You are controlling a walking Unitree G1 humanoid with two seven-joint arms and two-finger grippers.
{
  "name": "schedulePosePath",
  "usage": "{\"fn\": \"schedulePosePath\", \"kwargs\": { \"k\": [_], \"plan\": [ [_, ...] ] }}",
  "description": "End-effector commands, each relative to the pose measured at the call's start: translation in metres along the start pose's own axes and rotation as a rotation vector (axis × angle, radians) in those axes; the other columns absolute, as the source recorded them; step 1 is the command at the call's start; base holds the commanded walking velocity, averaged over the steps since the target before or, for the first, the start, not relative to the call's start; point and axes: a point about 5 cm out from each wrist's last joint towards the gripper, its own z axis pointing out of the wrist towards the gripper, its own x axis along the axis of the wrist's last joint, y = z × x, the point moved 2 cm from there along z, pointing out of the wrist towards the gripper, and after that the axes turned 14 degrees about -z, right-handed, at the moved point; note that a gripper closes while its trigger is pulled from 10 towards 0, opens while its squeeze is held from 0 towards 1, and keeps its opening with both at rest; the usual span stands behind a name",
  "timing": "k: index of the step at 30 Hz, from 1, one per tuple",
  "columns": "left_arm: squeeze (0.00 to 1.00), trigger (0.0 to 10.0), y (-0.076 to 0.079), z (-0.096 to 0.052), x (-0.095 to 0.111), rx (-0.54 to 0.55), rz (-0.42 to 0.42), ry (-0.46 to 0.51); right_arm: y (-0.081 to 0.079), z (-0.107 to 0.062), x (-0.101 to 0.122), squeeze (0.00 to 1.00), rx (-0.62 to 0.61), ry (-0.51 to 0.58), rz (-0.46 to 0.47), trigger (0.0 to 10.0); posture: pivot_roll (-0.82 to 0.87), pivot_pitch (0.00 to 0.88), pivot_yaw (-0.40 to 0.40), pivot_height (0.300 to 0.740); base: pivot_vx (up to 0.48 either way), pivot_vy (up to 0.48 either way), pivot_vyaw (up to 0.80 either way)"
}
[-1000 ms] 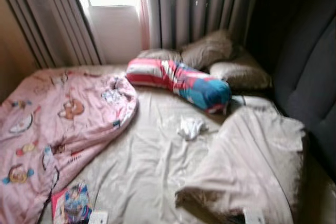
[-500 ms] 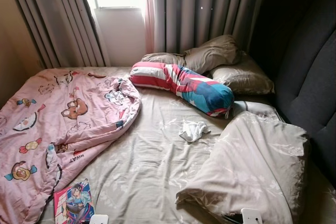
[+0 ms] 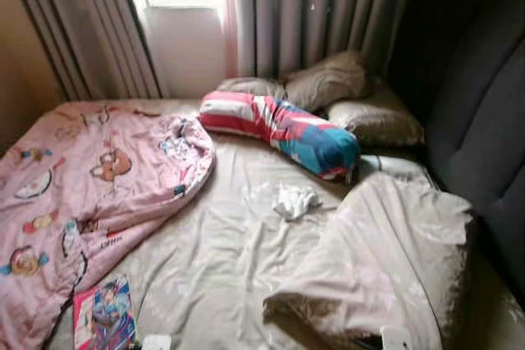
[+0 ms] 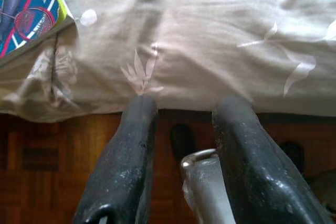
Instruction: Clean up the room
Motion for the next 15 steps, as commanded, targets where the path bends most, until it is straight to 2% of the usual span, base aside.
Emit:
{"fn": "schedulePosePath", "kwargs": {
  "k": [1,7,15],
  "plan": [
    [0.0,10.0,0.0059,0.0007,-0.0008,-0.015,0.005,-0.004,0.0081,-0.0018,-0.005,0.0,-0.028,-0.012,0.012,10.0,-0.08,0.0,0.014,0.74,0.0,-0.289,0.0],
    [0.0,10.0,0.0058,0.0006,-0.0017,-0.014,0.007,-0.006,0.0079,-0.0022,-0.0065,0.0,-0.035,-0.015,0.015,10.0,-0.08,0.0,0.017,0.74,0.0,-0.28,0.0],
    [0.0,10.0,0.0055,0.0004,-0.0025,-0.01,0.004,-0.008,0.0078,-0.0027,-0.0064,0.0,-0.037,-0.005,0.017,10.0,-0.08,0.0,0.019,0.74,0.0,0.0,0.0]
  ]
}}
